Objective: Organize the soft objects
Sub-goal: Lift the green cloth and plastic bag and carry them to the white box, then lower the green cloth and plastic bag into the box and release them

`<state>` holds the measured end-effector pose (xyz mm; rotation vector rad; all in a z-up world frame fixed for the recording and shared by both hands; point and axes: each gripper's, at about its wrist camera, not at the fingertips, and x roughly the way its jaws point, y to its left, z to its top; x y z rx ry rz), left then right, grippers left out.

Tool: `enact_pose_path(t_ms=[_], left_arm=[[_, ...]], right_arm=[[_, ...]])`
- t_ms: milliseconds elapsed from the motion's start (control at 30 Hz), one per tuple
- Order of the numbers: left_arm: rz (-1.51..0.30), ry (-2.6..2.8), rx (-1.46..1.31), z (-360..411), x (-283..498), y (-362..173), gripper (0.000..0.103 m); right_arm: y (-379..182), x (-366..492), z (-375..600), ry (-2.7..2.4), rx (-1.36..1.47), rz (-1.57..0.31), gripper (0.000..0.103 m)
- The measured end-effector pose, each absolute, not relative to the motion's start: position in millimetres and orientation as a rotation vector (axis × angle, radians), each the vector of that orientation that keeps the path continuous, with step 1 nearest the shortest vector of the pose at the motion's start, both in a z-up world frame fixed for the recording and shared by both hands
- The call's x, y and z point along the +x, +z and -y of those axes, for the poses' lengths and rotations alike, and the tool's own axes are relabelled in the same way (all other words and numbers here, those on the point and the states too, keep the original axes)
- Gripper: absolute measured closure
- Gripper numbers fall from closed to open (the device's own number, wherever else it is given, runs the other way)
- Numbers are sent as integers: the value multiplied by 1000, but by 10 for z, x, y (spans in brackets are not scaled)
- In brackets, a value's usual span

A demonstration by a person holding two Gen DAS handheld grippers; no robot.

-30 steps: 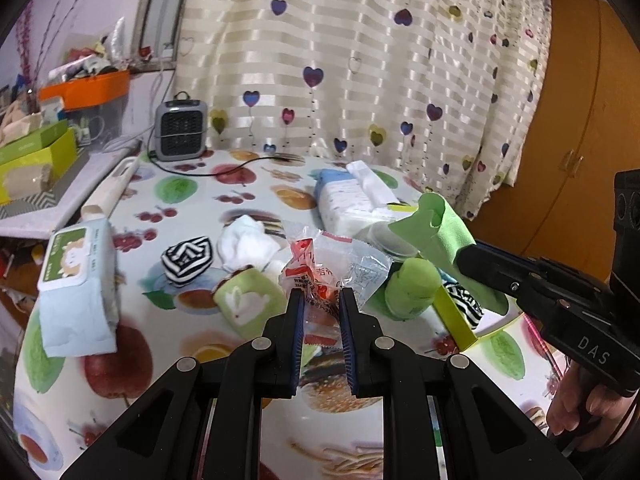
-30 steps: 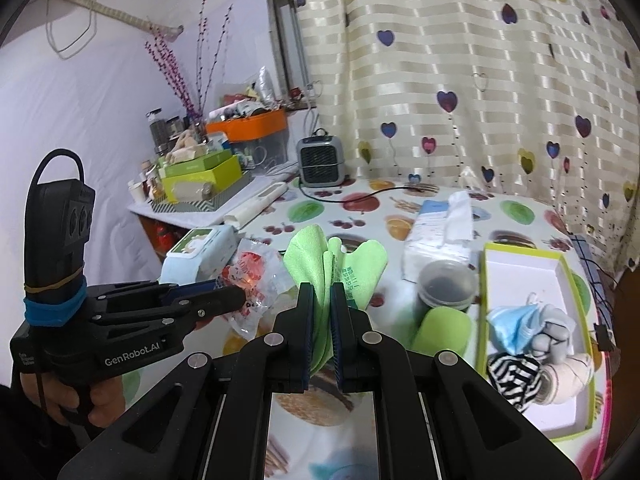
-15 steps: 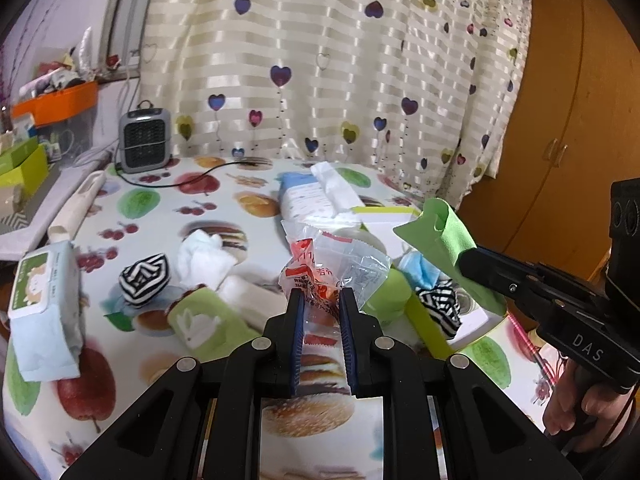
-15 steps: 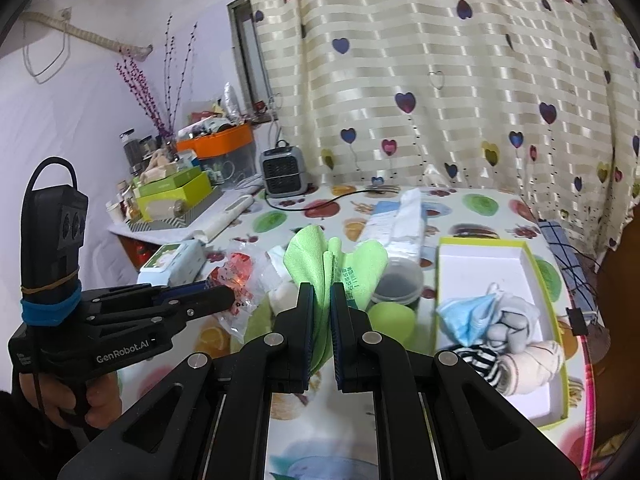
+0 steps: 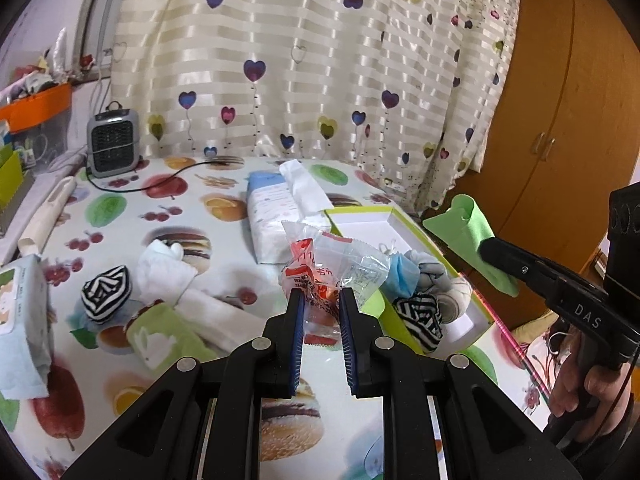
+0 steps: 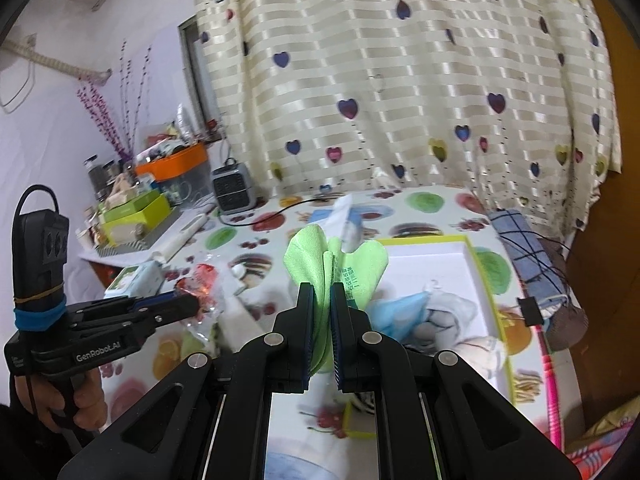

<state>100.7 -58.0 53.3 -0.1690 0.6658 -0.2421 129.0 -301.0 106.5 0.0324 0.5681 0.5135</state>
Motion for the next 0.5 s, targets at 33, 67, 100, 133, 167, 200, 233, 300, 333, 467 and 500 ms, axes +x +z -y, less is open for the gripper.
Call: enact_pose_path(t_ms=[33, 67, 100, 133, 167, 200, 233, 300, 333, 467, 500], left_arm=[[-666, -245, -168, 589, 1024, 535, 87], [-665, -248, -168, 596, 1039, 537, 87], [-665, -249, -167, 603, 1049, 538, 87], [-664, -251, -167, 610, 1055, 536, 87], [-665, -253, -167, 616, 1069, 536, 87], [-665, -254, -167, 616, 1081, 538, 87], [-665, -255, -167, 620, 1090, 538, 87], [-666, -257, -168, 627, 1104, 537, 87], [-666, -256, -168, 628, 1102, 537, 87], [-667, -258, -168, 634, 1116, 539, 87], [-666, -257, -168, 631, 1107, 540, 87]], right_arm=[[1069, 1305, 3029, 508, 34, -568, 94], [1070, 1317, 3049, 503, 36, -568, 94], [1071, 1330, 3072, 496, 37, -568, 94], [1069, 1344, 3095, 490, 41, -569, 94], [1063, 1351, 3118, 486, 43, -569, 94], [1058, 1362, 3140, 481, 46, -570, 94], [1051, 1369, 3160, 475, 48, -571, 94], [1036, 1395, 3213, 460, 55, -574, 94], [1030, 1409, 3238, 452, 57, -576, 94], [995, 1462, 3341, 426, 65, -587, 94], [986, 1468, 3355, 422, 65, -590, 94]])
